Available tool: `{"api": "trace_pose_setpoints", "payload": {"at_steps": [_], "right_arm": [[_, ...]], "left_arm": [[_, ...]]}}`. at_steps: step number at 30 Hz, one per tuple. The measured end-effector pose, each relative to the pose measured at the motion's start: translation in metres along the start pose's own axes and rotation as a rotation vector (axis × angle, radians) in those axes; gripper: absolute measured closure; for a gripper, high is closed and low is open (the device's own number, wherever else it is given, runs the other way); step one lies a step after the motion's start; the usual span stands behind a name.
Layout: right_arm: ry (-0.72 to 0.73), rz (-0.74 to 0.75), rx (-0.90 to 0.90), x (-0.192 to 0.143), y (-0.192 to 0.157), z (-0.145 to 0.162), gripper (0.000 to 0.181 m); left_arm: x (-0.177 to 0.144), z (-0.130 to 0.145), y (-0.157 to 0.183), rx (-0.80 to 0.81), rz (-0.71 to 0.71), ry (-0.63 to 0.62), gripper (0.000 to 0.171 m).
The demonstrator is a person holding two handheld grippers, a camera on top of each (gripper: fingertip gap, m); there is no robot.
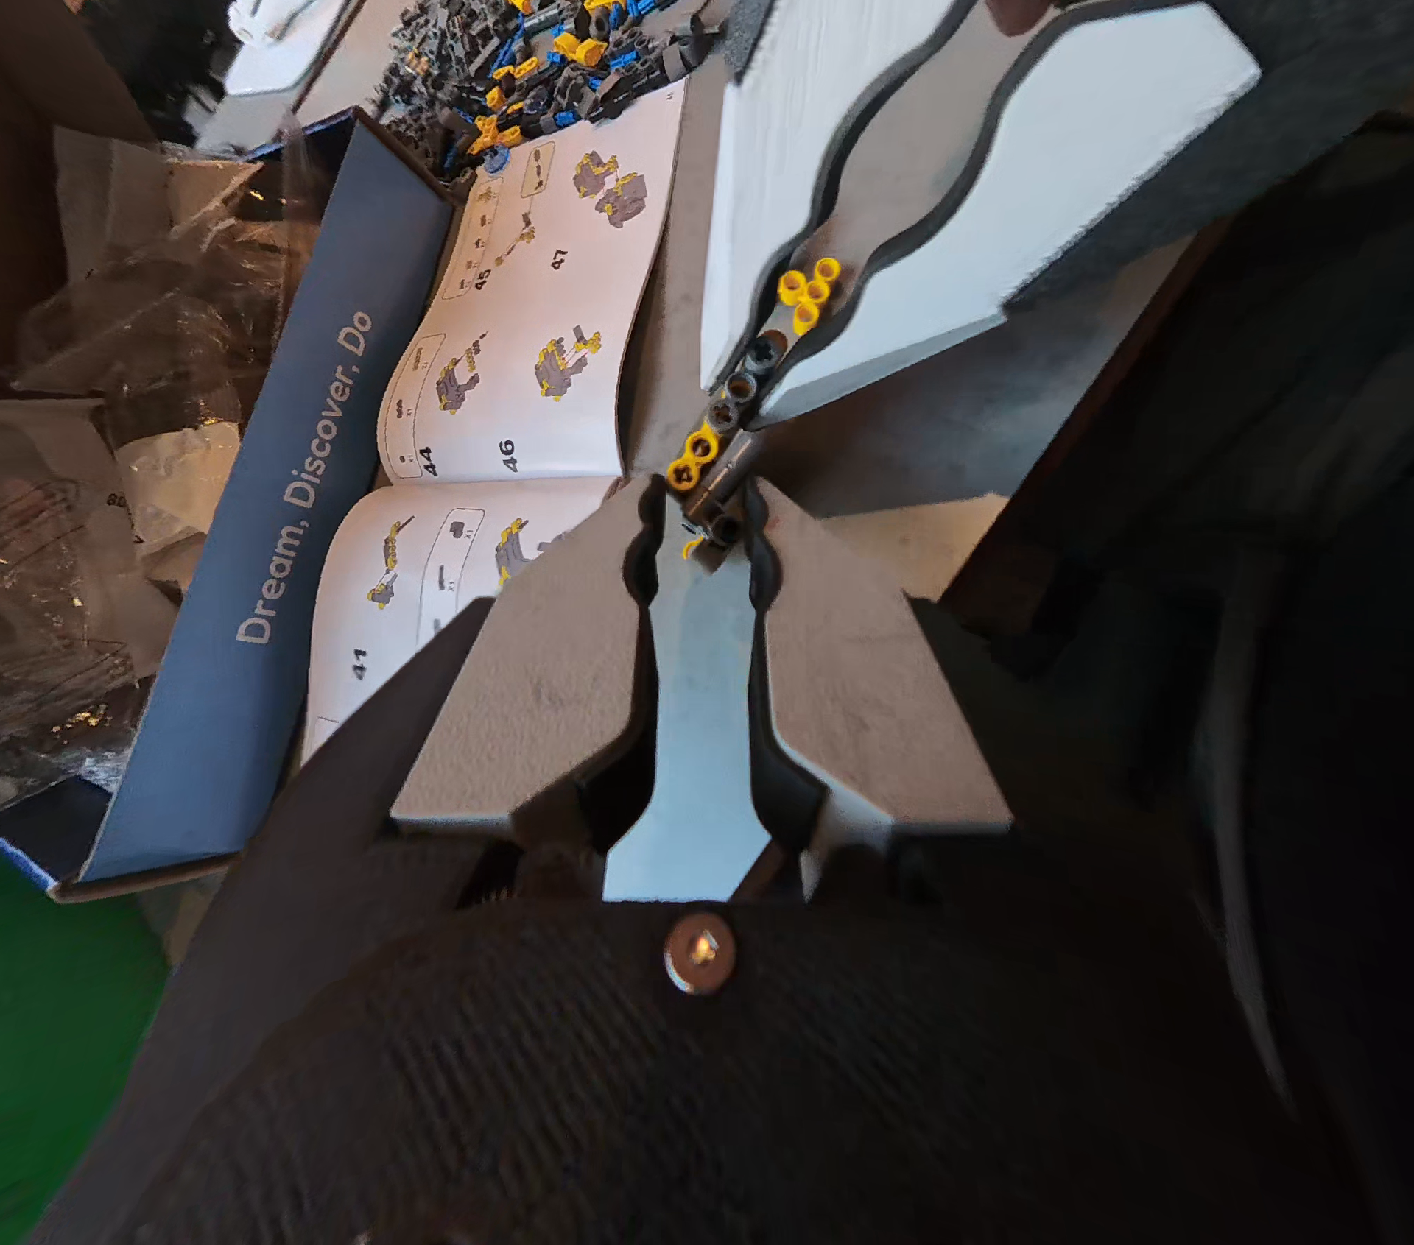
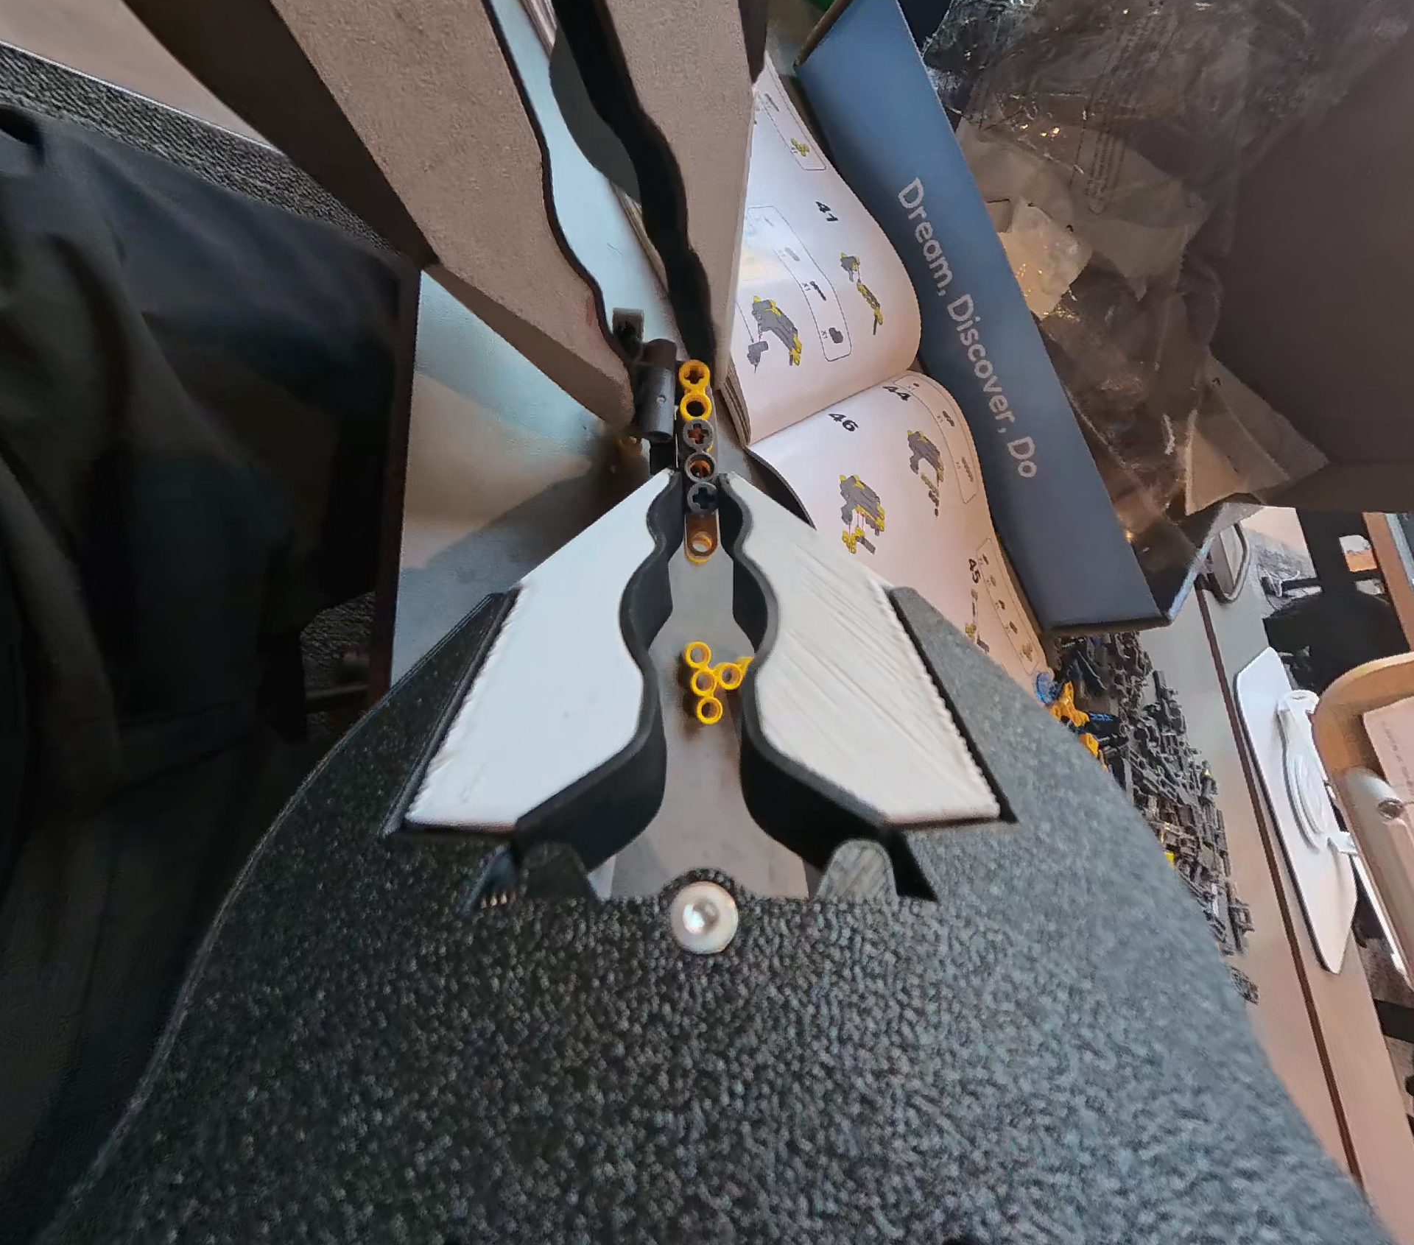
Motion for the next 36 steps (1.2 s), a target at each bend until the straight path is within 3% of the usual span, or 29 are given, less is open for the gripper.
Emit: {"api": "trace_pose_setpoints", "payload": {"at_steps": [4,11,14,21,27,30,33,36], "right_arm": [[-0.009,0.014,-0.010,0.000,-0.001,0.000,0.174],[0.001,0.055,-0.011,0.001,-0.002,-0.001,0.173],[0.000,0.055,-0.001,0.002,0.000,-0.002,0.173],[0.015,0.040,0.033,0.001,0.006,0.003,0.174],[0.005,-0.047,0.057,-0.002,0.006,0.004,0.174],[-0.014,-0.008,0.081,-0.003,0.013,0.007,0.175],[-0.017,0.005,0.073,-0.003,0.012,0.007,0.175],[-0.016,-0.003,0.060,-0.003,0.007,0.005,0.175]], "left_arm": [[0.000,0.000,0.000,-0.011,-0.021,0.018,0.156],[0.002,0.006,-0.007,-0.369,0.079,0.134,0.158],[0.004,0.007,-0.008,-0.422,0.094,0.155,0.158],[0.004,0.004,-0.004,-0.266,0.036,0.143,0.158],[-0.001,0.003,0.001,0.058,0.001,0.104,0.158],[-0.006,0.003,-0.008,-0.061,-0.018,0.093,0.151],[-0.011,-0.003,-0.012,-0.255,0.034,0.164,0.138],[-0.011,-0.008,-0.010,-0.235,0.027,0.160,0.139]]}}
Point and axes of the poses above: each gripper's, where its closed fingertips meet, x out along the fingers, z out of its underside, y = z × x across the jaws, the point moved 4 cm from there along -x, back along the fingers, and after that the axes turned 11 degrees about x, right-handed, at the moved point
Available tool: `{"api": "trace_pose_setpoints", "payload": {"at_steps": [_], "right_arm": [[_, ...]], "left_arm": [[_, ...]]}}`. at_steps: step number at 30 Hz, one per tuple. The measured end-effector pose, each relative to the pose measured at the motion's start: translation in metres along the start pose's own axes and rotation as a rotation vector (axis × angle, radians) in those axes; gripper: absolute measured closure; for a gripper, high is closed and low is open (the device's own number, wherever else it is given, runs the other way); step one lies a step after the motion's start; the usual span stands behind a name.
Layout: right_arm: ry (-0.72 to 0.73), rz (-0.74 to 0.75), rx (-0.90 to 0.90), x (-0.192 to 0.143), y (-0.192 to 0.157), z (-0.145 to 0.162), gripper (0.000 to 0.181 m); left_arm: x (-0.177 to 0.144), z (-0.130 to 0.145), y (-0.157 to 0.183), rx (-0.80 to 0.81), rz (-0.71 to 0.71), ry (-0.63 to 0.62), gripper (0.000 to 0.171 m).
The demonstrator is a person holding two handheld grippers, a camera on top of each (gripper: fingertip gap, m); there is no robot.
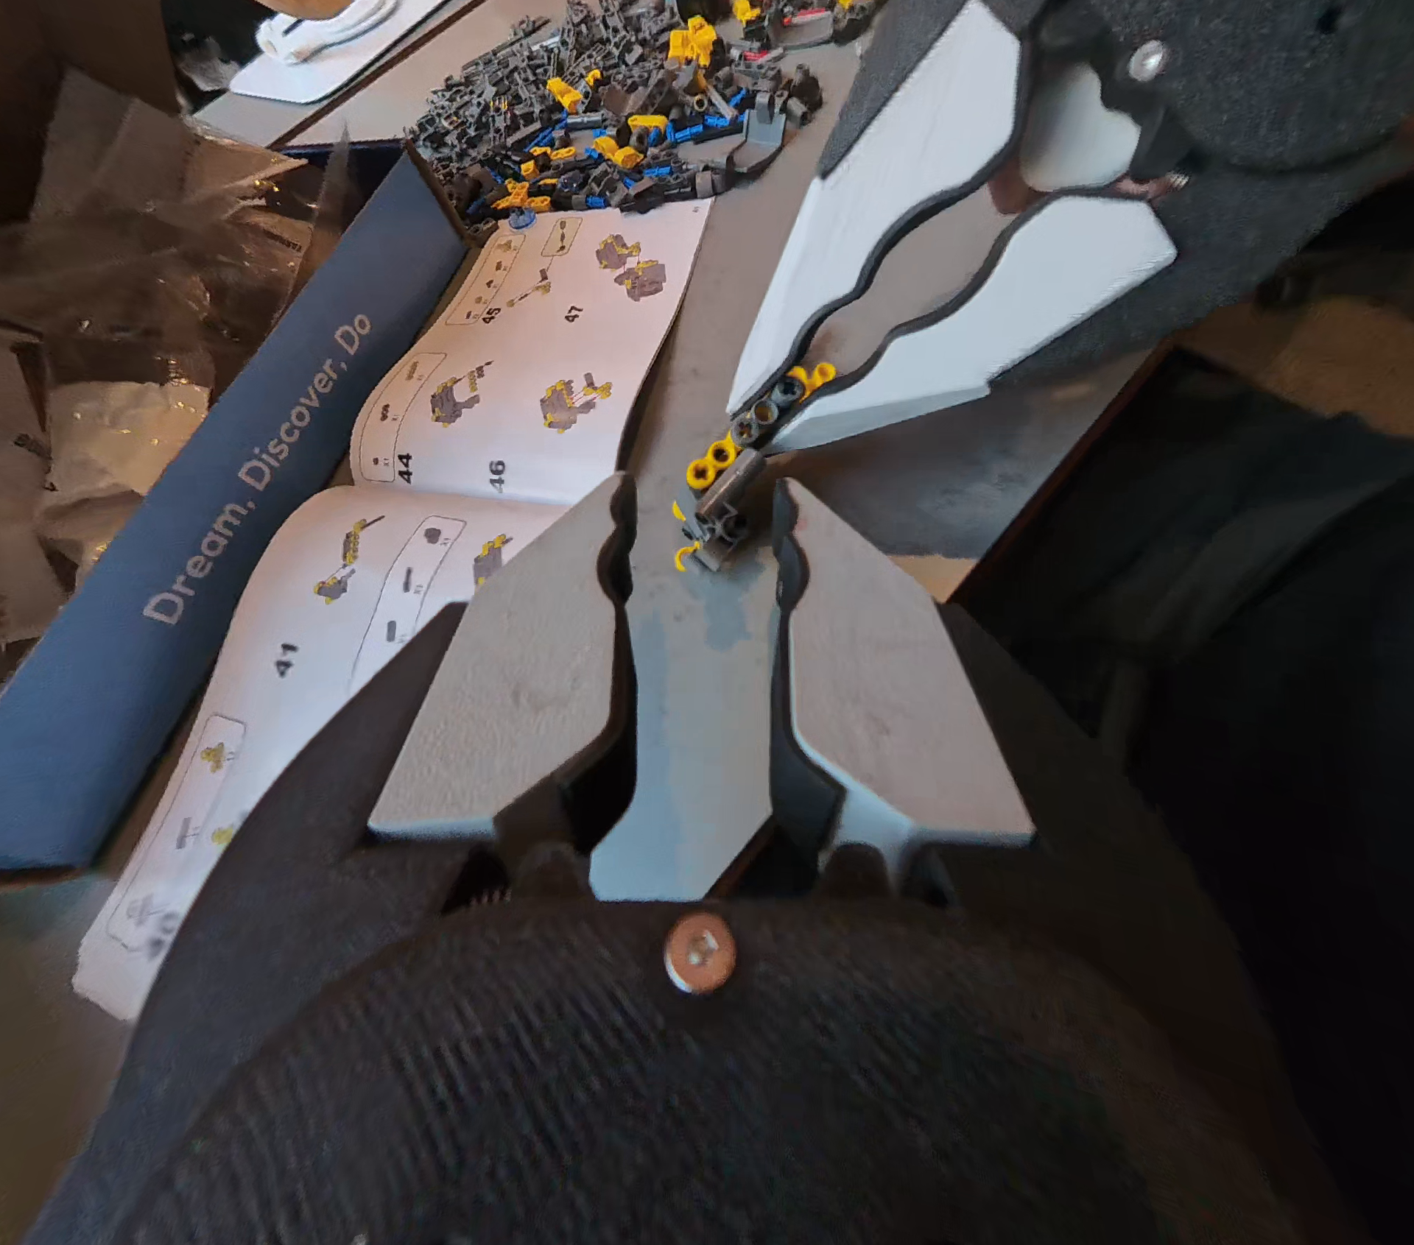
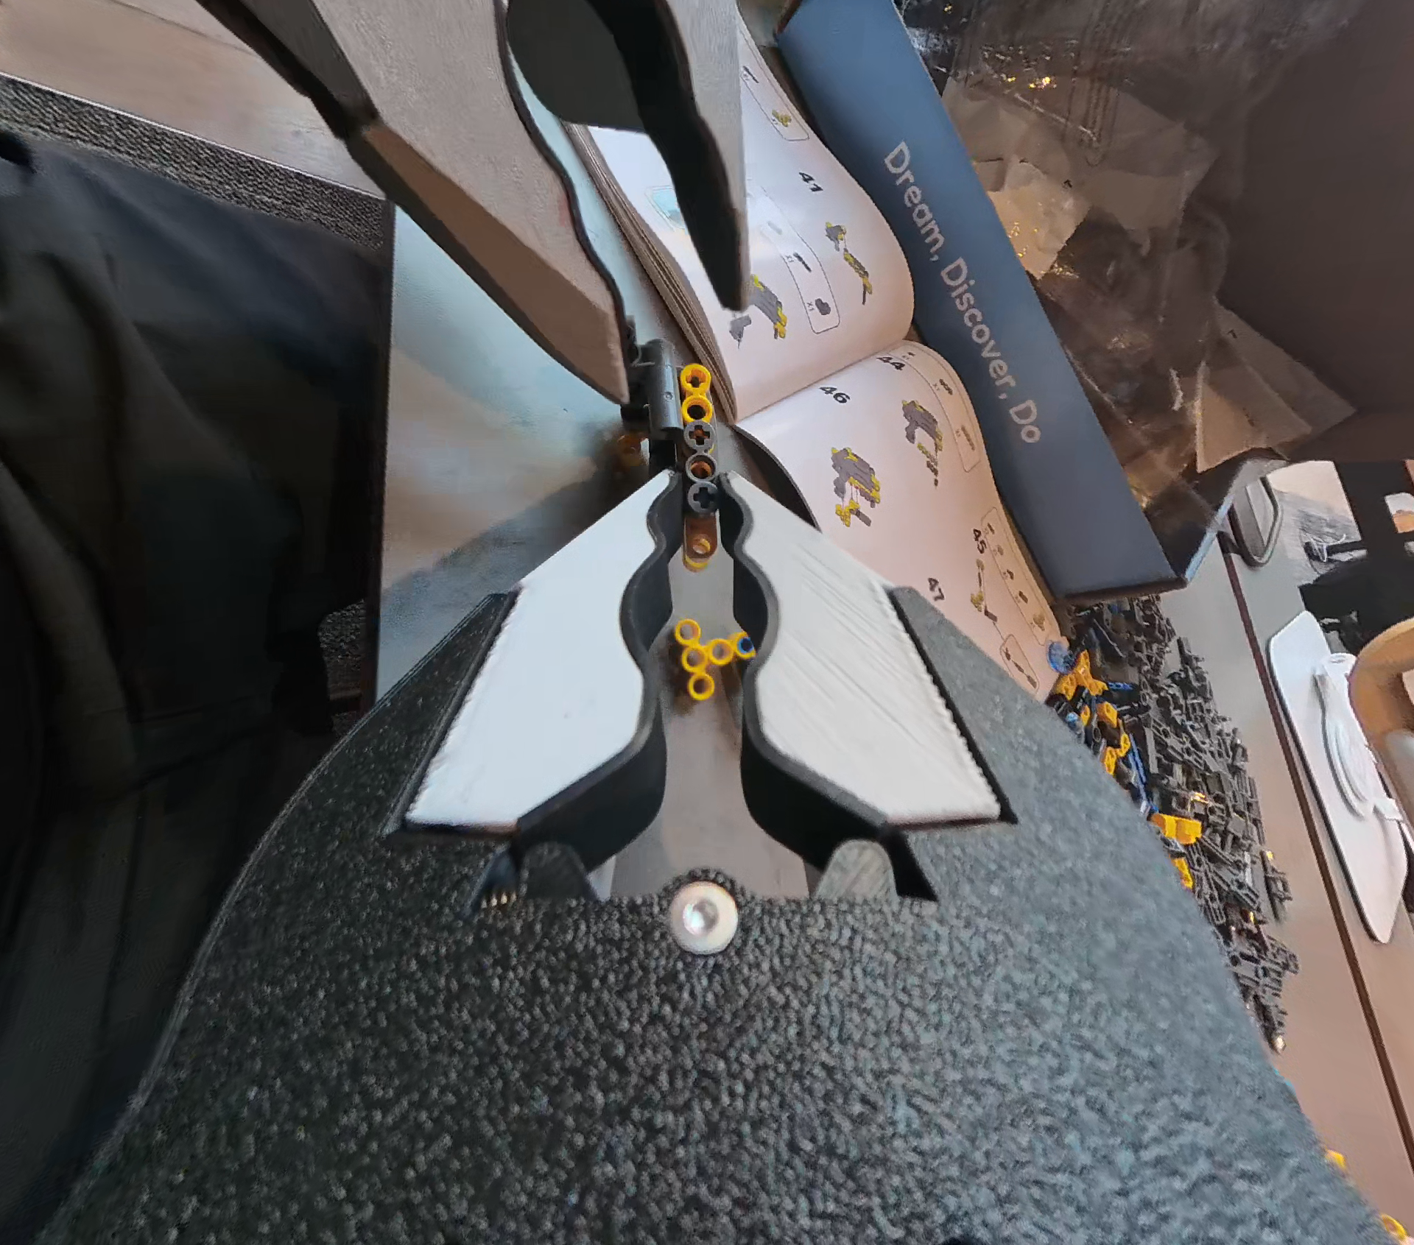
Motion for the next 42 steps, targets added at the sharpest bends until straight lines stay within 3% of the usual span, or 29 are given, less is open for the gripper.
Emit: {"api": "trace_pose_setpoints", "payload": {"at_steps": [4,11,22,29,32,38,42], "right_arm": [[-0.002,-0.015,0.017,0.000,-0.002,-0.002,0.174],[-0.009,-0.009,-0.015,0.000,-0.006,-0.005,0.174],[0.013,0.095,-0.117,0.001,-0.006,-0.009,0.173],[-0.001,0.203,-0.315,0.004,-0.011,-0.007,0.173],[-0.011,0.213,-0.334,0.004,-0.008,-0.006,0.175],[-0.011,0.206,-0.388,0.003,-0.011,-0.006,0.174],[-0.020,0.221,-0.463,0.002,-0.015,-0.006,0.173]], "left_arm": [[0.008,0.007,0.007,0.154,-0.050,-0.107,0.152],[0.012,0.007,0.009,0.187,-0.068,-0.141,0.156],[0.010,0.012,-0.003,-0.342,0.034,0.102,0.158],[0.013,0.020,-0.004,-0.663,0.129,0.192,0.155],[0.015,0.024,0.002,-0.604,0.153,0.142,0.154],[0.009,0.018,0.001,-0.215,-0.015,0.002,0.152],[0.006,0.015,0.008,-0.027,-0.072,-0.051,0.162]]}}
Point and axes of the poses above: each gripper's, where its closed fingertips meet, x out along the fingers, z out of its underside, y = z × x across the jaws, the point moved 4 cm from there along -x, back along the fingers, and after that the axes turned 11 degrees about x, right-handed, at the moved point
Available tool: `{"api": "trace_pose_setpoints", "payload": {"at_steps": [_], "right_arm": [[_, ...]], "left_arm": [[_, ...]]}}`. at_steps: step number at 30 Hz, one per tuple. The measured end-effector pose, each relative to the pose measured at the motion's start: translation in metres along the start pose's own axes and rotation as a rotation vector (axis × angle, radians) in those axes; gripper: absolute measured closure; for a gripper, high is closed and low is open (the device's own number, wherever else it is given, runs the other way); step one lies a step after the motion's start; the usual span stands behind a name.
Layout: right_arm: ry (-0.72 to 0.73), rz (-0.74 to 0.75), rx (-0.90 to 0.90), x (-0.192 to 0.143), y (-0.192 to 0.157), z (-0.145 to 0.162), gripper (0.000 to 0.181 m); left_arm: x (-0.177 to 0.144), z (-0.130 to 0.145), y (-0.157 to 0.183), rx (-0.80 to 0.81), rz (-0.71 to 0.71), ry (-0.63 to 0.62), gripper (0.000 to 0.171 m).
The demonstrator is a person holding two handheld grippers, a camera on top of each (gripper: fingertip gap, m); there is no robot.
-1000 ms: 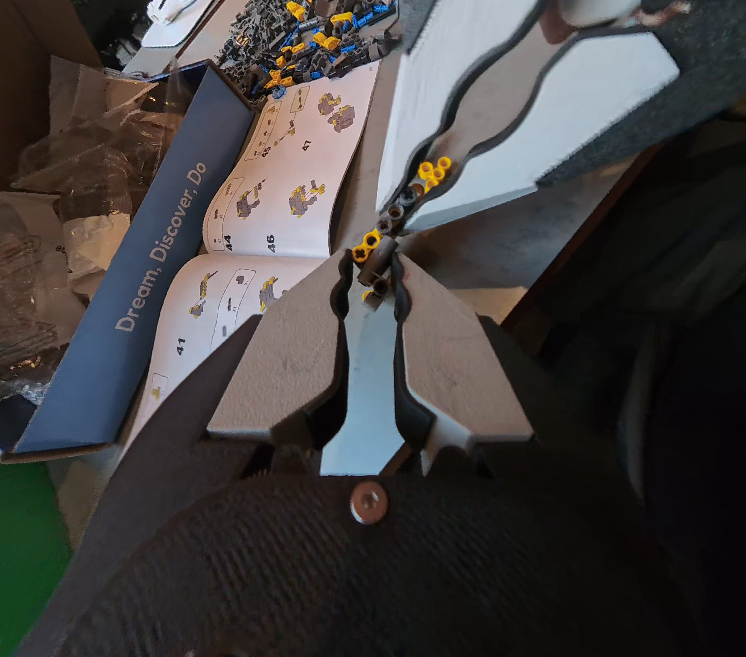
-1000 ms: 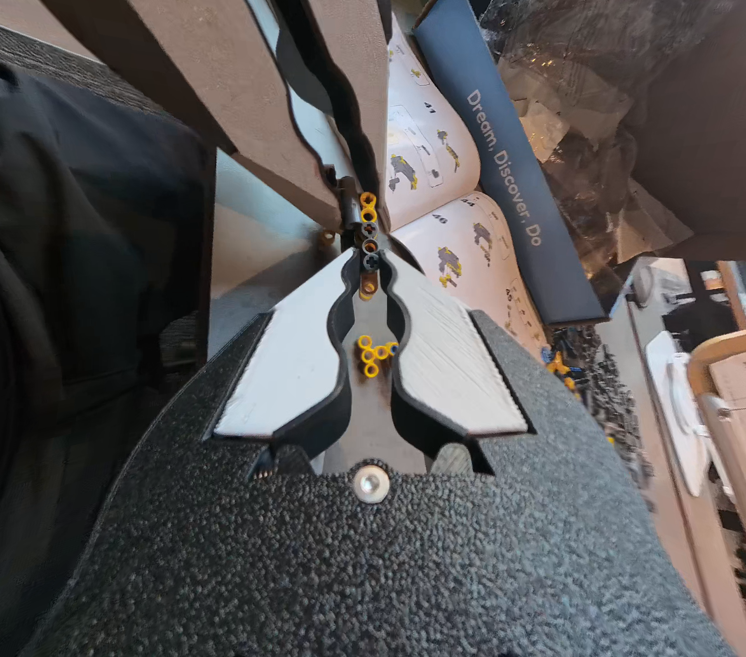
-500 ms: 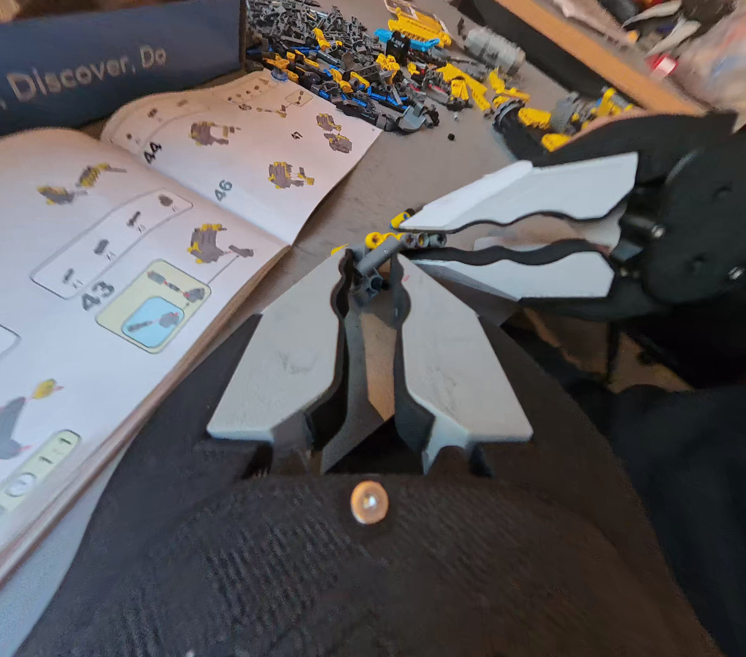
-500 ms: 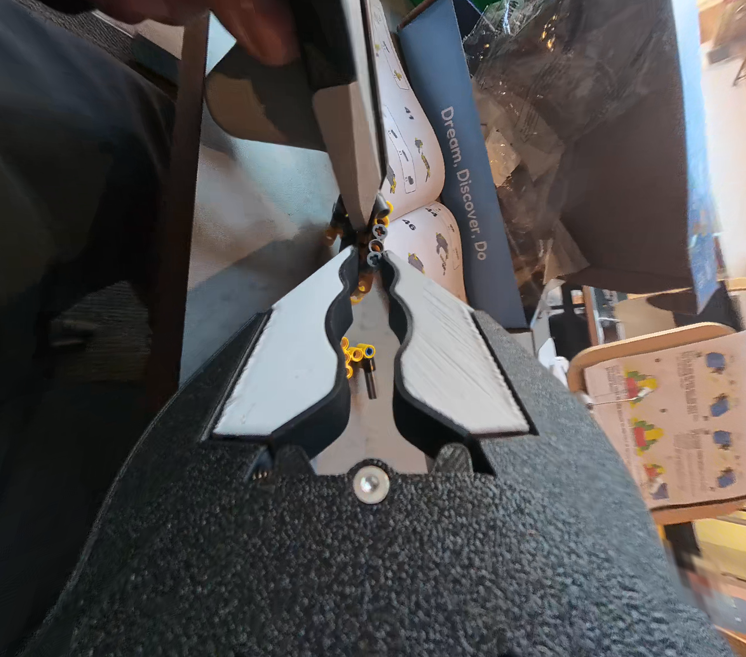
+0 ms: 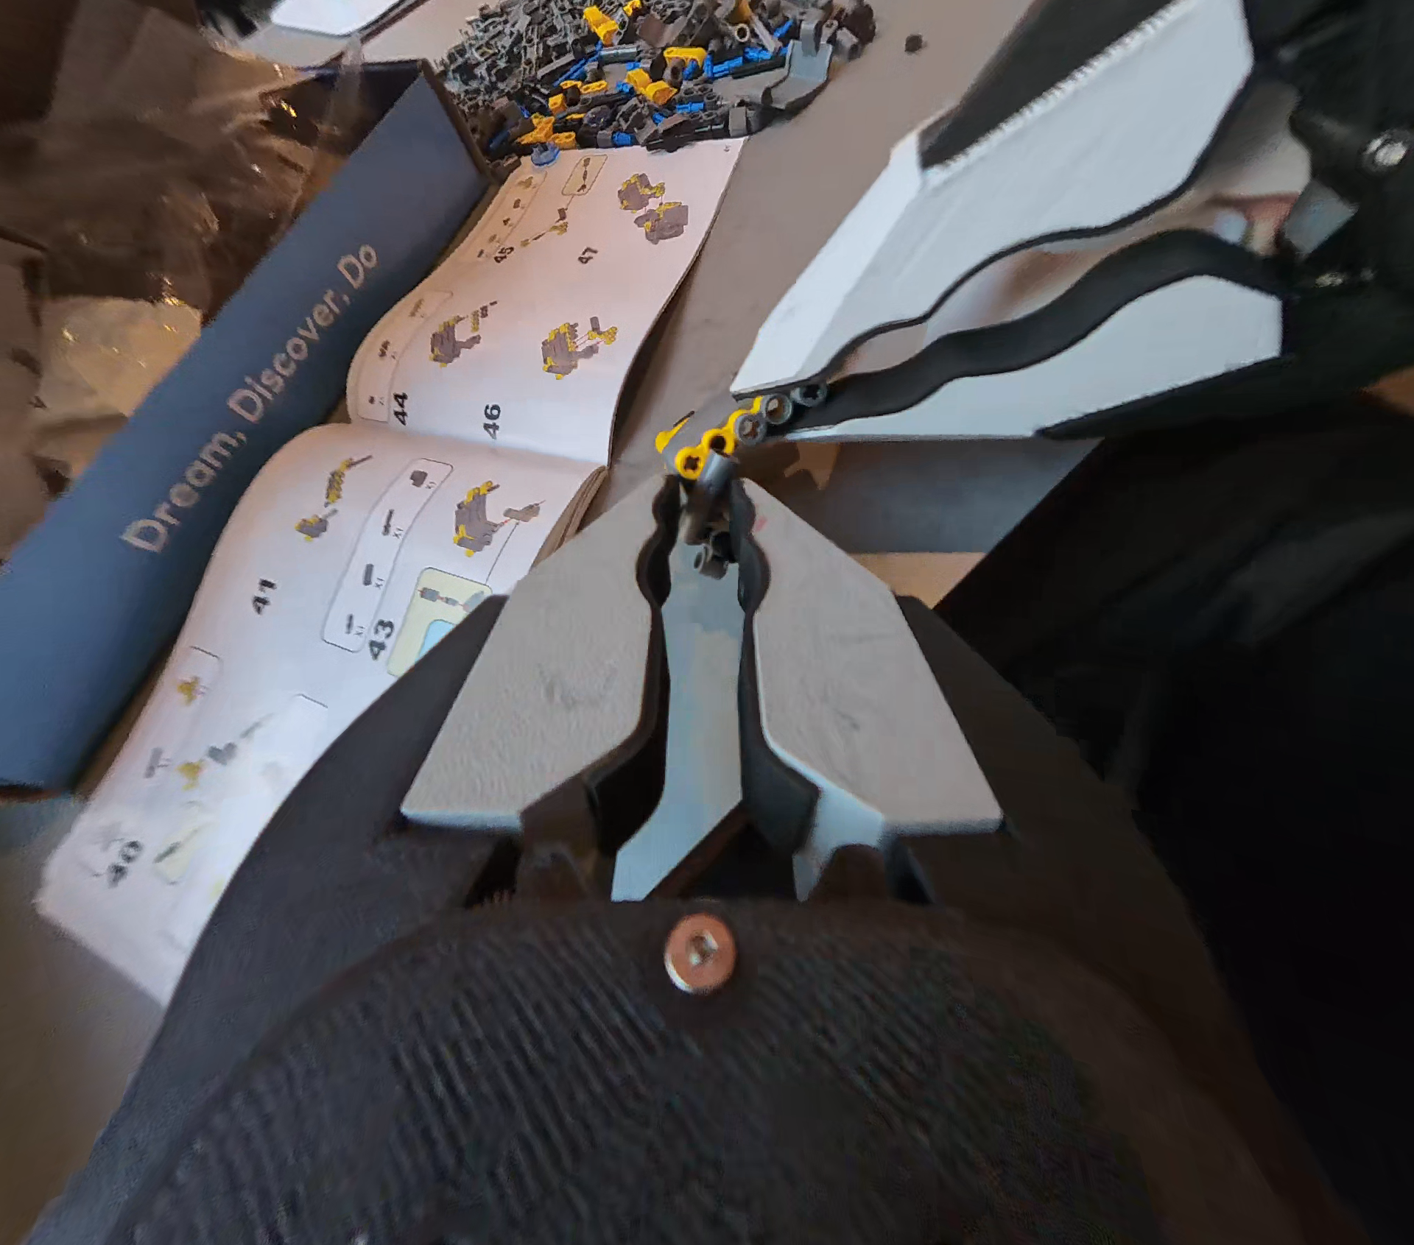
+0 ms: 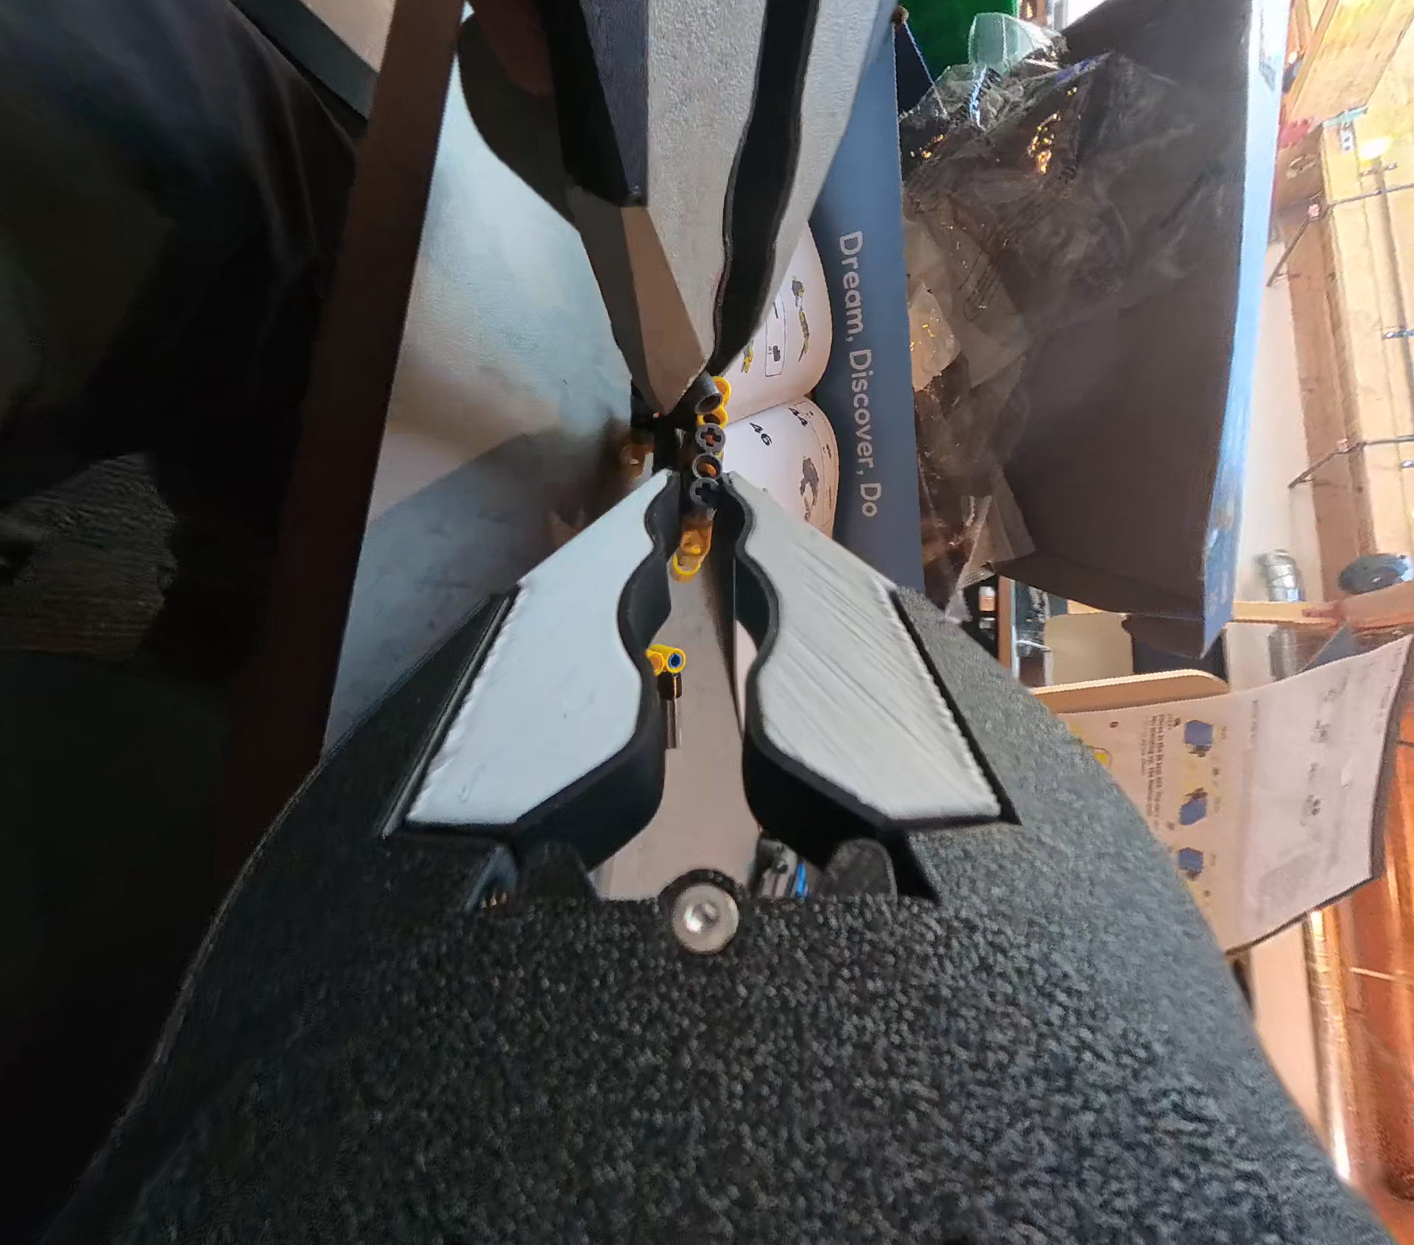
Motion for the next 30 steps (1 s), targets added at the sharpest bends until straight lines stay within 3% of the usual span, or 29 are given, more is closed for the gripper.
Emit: {"api": "trace_pose_setpoints", "payload": {"at_steps": [2,8,11,14,18,23,27,30], "right_arm": [[0.001,0.003,-0.033,-0.001,-0.002,-0.001,0.173],[0.000,0.028,-0.087,-0.002,-0.004,-0.002,0.173],[0.008,0.037,-0.127,-0.002,-0.008,-0.004,0.173],[0.014,0.065,-0.169,-0.002,-0.008,-0.003,0.173],[0.054,0.074,-0.192,-0.004,-0.012,-0.003,0.174],[0.093,0.104,-0.138,-0.007,-0.002,0.000,0.174],[0.111,0.115,-0.140,-0.009,0.000,0.000,0.174],[0.118,0.099,-0.167,-0.008,-0.010,-0.003,0.174]], "left_arm": [[-0.001,0.001,0.001,0.016,-0.012,0.002,0.163],[-0.003,0.010,-0.005,-0.477,0.174,0.141,0.164],[-0.003,0.016,-0.006,-0.645,0.244,0.176,0.165],[-0.002,0.018,-0.005,-0.710,0.277,0.178,0.163],[-0.008,0.009,-0.011,-0.802,0.321,0.273,0.161],[-0.018,0.008,-0.024,-0.686,0.270,0.296,0.148],[-0.015,0.008,-0.017,-0.487,0.223,0.180,0.133],[-0.010,0.005,-0.007,-0.431,0.239,0.164,0.153]]}}
Point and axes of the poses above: each gripper's, where its closed fingertips meet, x out along the fingers, z out of its underside, y = z × x across the jaws, the point moved 4 cm from there along -x, back along the fingers, and after that the axes turned 11 degrees about x, right-handed, at the moved point
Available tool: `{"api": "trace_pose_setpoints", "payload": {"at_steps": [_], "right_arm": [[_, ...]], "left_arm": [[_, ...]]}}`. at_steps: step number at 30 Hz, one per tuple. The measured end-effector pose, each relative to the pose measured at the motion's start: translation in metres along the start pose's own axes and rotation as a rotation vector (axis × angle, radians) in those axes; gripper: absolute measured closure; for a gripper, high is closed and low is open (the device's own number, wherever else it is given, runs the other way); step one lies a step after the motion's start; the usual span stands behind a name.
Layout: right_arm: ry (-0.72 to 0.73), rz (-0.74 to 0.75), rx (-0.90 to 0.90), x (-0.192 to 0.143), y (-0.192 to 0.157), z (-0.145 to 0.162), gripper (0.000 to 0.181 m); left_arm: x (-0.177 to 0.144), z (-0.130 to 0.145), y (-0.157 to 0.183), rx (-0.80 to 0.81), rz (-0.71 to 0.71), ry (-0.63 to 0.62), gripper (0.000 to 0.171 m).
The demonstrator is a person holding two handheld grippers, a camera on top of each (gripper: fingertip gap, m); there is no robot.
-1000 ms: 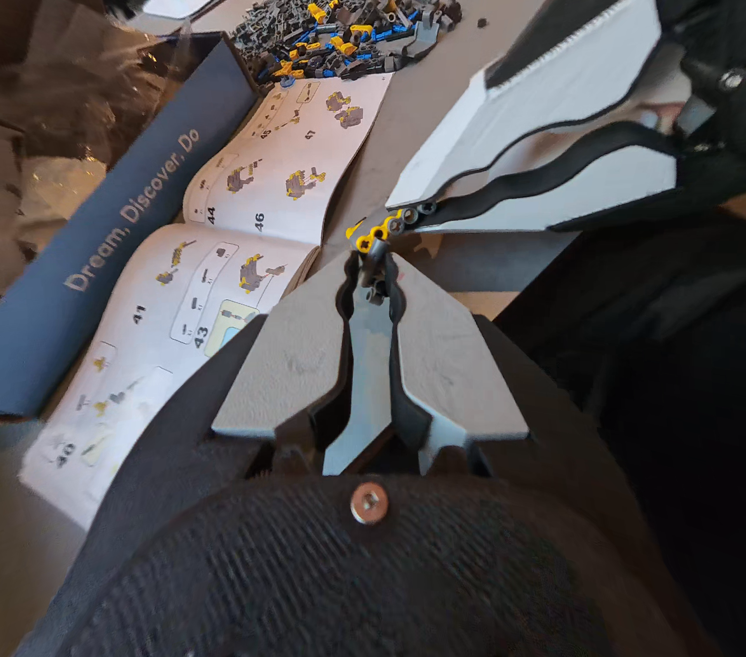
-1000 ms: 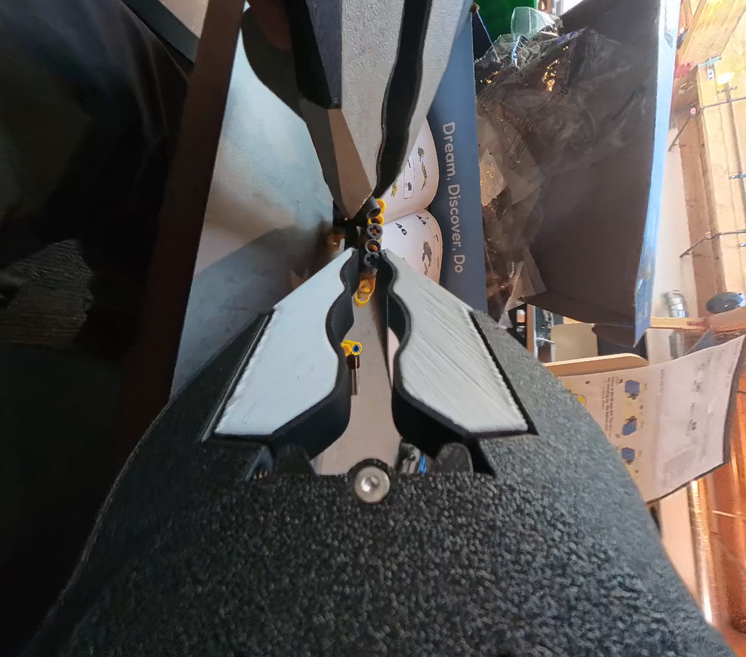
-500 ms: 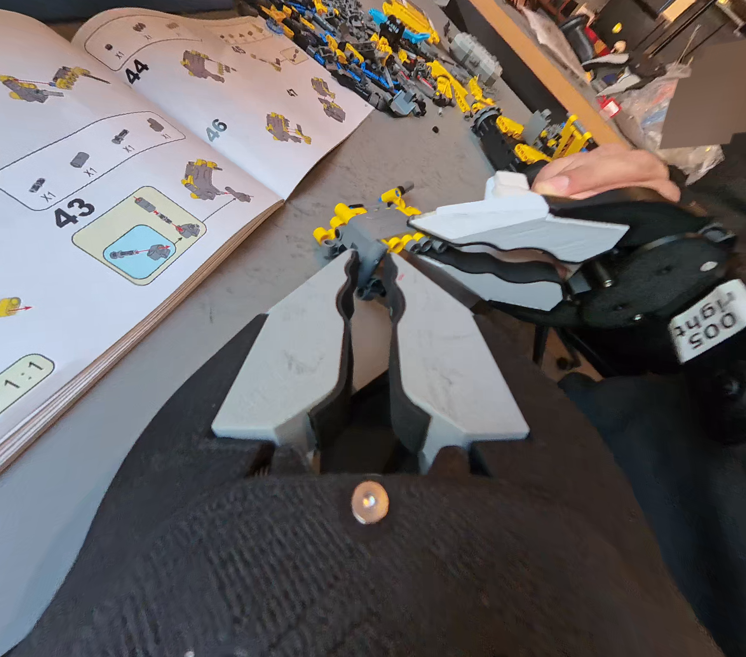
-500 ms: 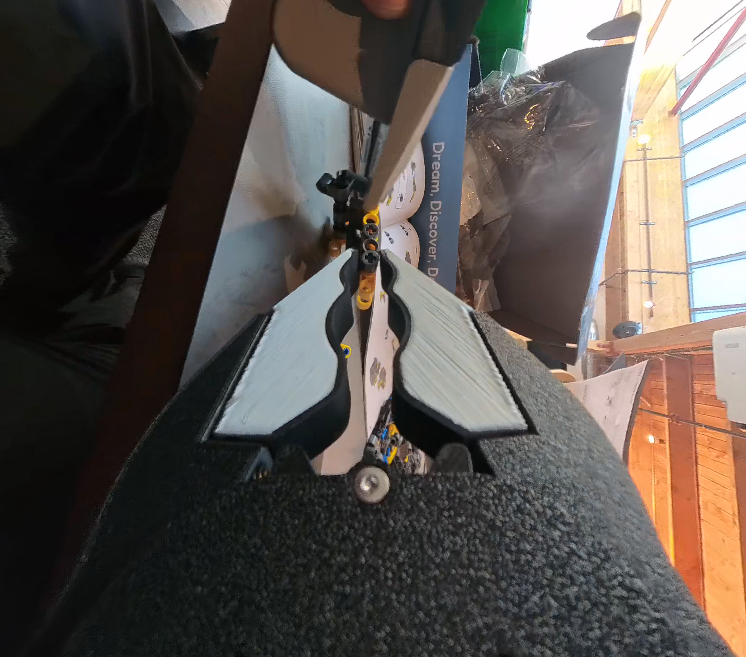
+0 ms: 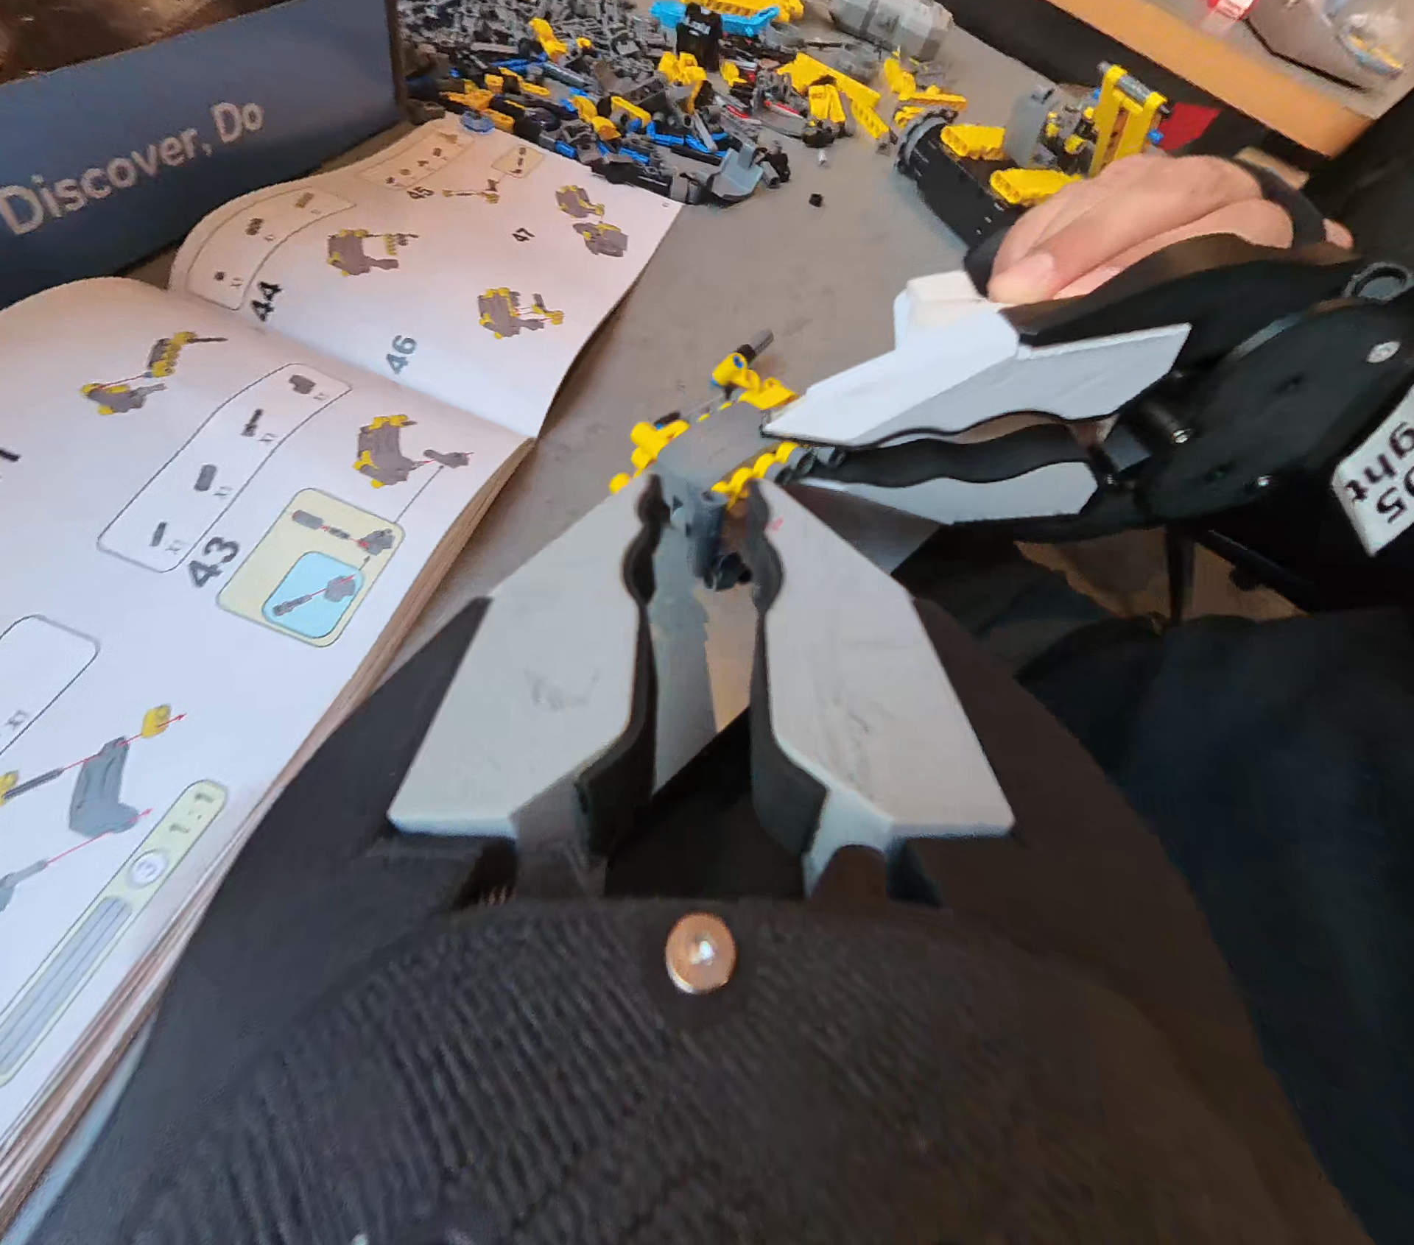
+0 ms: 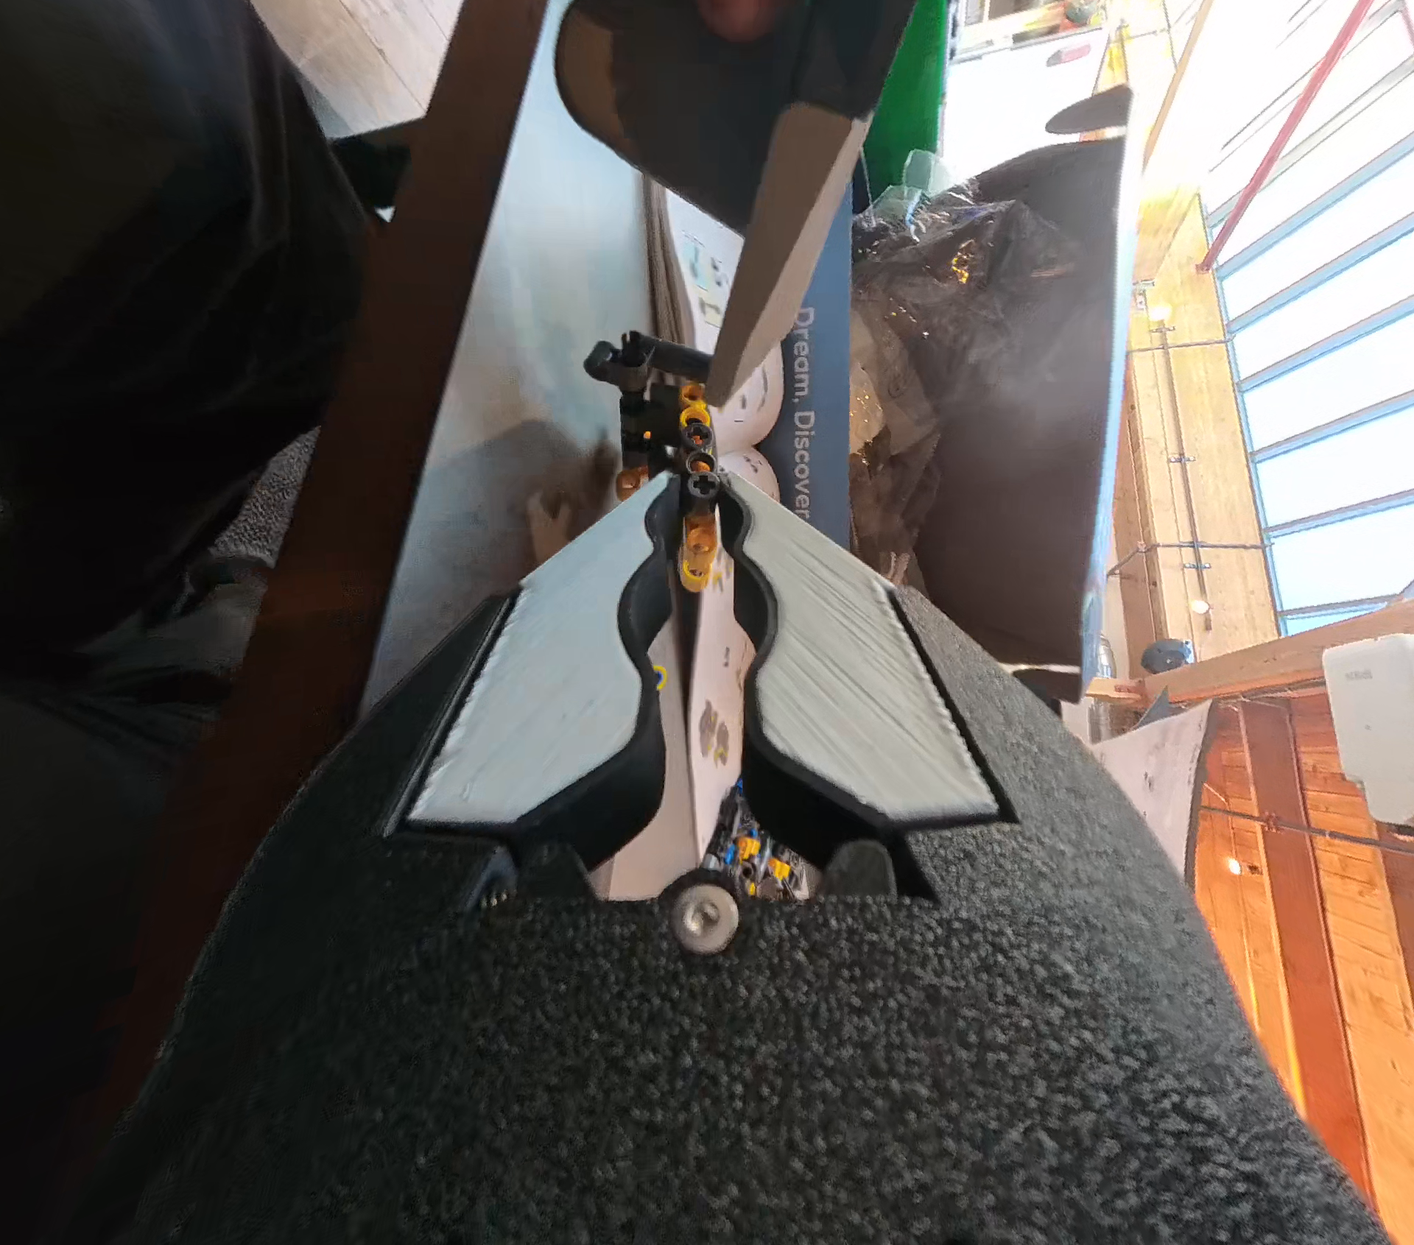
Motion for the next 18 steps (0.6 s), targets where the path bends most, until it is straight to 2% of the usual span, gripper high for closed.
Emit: {"api": "trace_pose_setpoints", "payload": {"at_steps": [1,3,10,14,18], "right_arm": [[-0.004,-0.004,-0.012,0.000,-0.003,0.000,0.174],[-0.010,-0.001,-0.036,0.001,-0.008,0.001,0.173],[0.008,-0.011,-0.024,-0.001,-0.010,0.000,0.173],[0.016,-0.012,-0.012,-0.001,-0.009,0.001,0.173],[0.027,-0.011,0.014,-0.002,-0.006,0.002,0.174]], "left_arm": [[0.002,0.003,0.002,0.010,0.011,-0.010,0.166],[0.006,0.009,0.002,0.002,0.017,-0.034,0.166],[0.004,0.011,-0.002,-0.238,0.114,0.039,0.169],[0.000,0.011,-0.007,-0.307,0.135,0.085,0.171],[-0.003,0.010,-0.010,-0.226,0.109,0.066,0.148]]}}
Point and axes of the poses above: each gripper's, where its closed fingertips meet, x out along the fingers, z out of its underside, y = z × x across the jaws, the point moved 4 cm from there along -x, back along the fingers, and after that the axes turned 11 degrees about x, right-handed, at the moved point
